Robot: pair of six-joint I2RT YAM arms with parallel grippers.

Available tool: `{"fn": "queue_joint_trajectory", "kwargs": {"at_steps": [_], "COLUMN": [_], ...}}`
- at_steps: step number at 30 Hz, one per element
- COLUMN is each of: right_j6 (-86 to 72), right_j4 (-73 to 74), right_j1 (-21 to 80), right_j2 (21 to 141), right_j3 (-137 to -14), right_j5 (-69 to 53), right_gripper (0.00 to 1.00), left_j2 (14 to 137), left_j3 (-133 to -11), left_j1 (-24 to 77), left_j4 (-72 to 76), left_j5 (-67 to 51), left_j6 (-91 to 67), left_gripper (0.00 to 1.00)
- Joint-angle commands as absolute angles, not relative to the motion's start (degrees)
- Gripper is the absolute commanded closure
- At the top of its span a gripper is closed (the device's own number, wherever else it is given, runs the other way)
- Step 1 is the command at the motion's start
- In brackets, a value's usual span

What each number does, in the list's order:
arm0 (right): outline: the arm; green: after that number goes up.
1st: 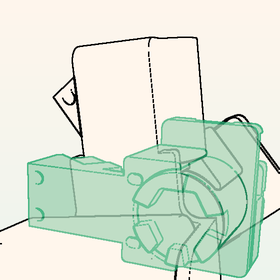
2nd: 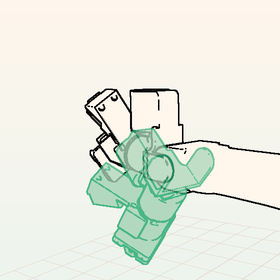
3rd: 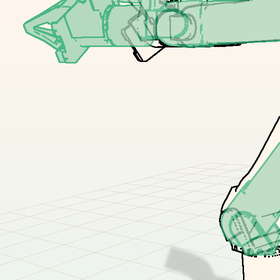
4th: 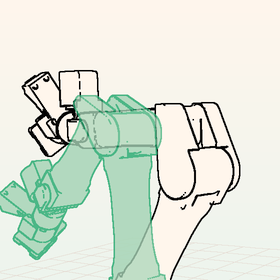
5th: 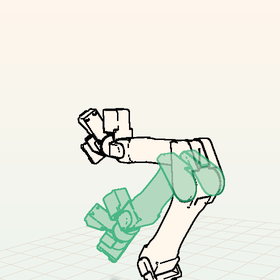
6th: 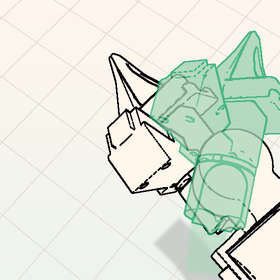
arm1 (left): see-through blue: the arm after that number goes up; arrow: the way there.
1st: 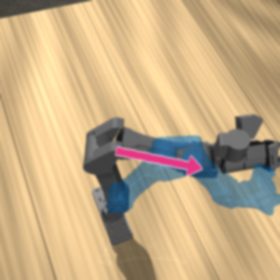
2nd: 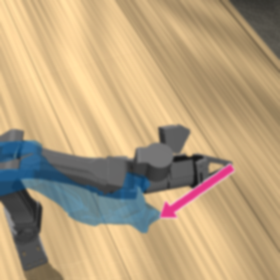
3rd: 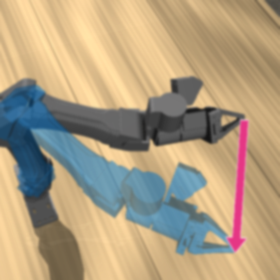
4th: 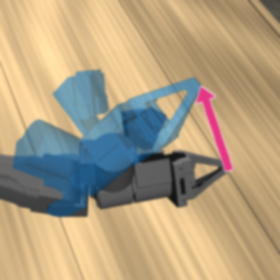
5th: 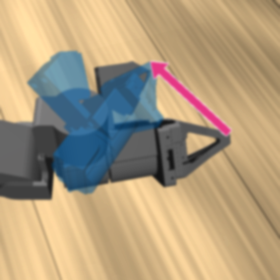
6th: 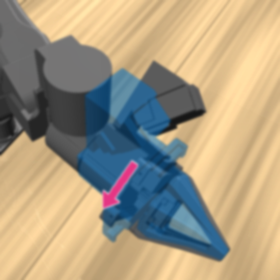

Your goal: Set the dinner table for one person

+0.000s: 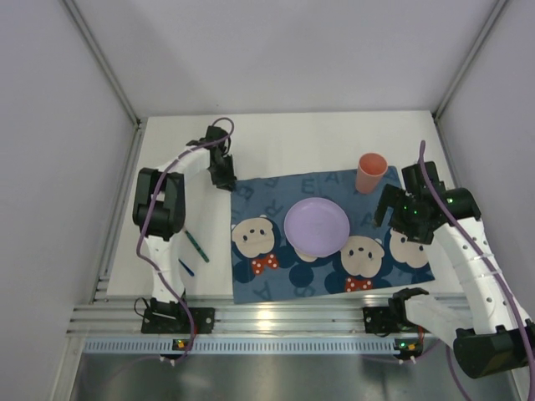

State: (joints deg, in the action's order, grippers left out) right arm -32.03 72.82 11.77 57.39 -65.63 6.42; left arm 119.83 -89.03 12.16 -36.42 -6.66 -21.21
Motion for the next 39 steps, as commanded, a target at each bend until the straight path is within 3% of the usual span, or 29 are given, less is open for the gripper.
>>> {"fn": "queue_joint_trajectory", "kwargs": {"at_steps": [1,2,4,13,22,24,26,27,30,34,39], "right_j6": [-33.1,-33.1,-33.2,-33.0,-32.5,-32.1,-31.6,-31.5,-30.8,-29.8,-28.5], "right_j4": [72.6,72.6,72.5,72.9,72.9,72.7,72.5,72.4,71.6,69.7,68.1], "right_j1": [11.6,11.7,11.7,11.8,11.7,11.7,11.7,11.7,11.7,11.7,11.8], "right_j2": [56.3,56.3,56.2,55.3,54.8,54.8,55.3,55.4,56.4,57.8,59.4], "right_j3": [-64.7,-64.5,-64.5,-64.2,-63.2,-63.1,-63.2,-63.4,-63.8,-63.9,-64.5], "right_j5": [7.3,7.1,7.0,7.5,7.0,7.0,6.8,6.6,5.8,4.6,3.3], "right_gripper": [0.0,0.0,0.0,0.0,0.0,0.0,0.0,0.0,0.0,0.0,0.0], "left_j2": [122.7,123.3,124.3,126.3,124.1,123.1,121.6,119.8,115.2,108.1,97.2], "left_j3": [-91.3,-92.0,-93.9,-101.1,-100.0,-99.7,-99.1,-98.9,-98.5,-94.6,-79.1], "left_j1": [13.2,13.2,13.1,9.9,6.4,6.3,6.3,6.3,6.3,6.3,6.3], "left_j4": [-36.8,-37.7,-38.3,-41.9,-43.2,-43.2,-42.7,-42.5,-43.1,-45.1,-45.0], "left_j5": [-10.1,-9.8,-8.4,-4.5,-1.2,-1.3,-1.7,-1.5,-0.5,5.6,10.0], "left_j6": [-21.3,-21.7,-22.1,-23.8,-23.8,-23.5,-22.9,-22.9,-22.9,-25.4,-27.7], "left_gripper": [0.77,0.91,1.0,1.0,1.0,0.81,0.48,0.41,0.33,0.32,0.33]}}
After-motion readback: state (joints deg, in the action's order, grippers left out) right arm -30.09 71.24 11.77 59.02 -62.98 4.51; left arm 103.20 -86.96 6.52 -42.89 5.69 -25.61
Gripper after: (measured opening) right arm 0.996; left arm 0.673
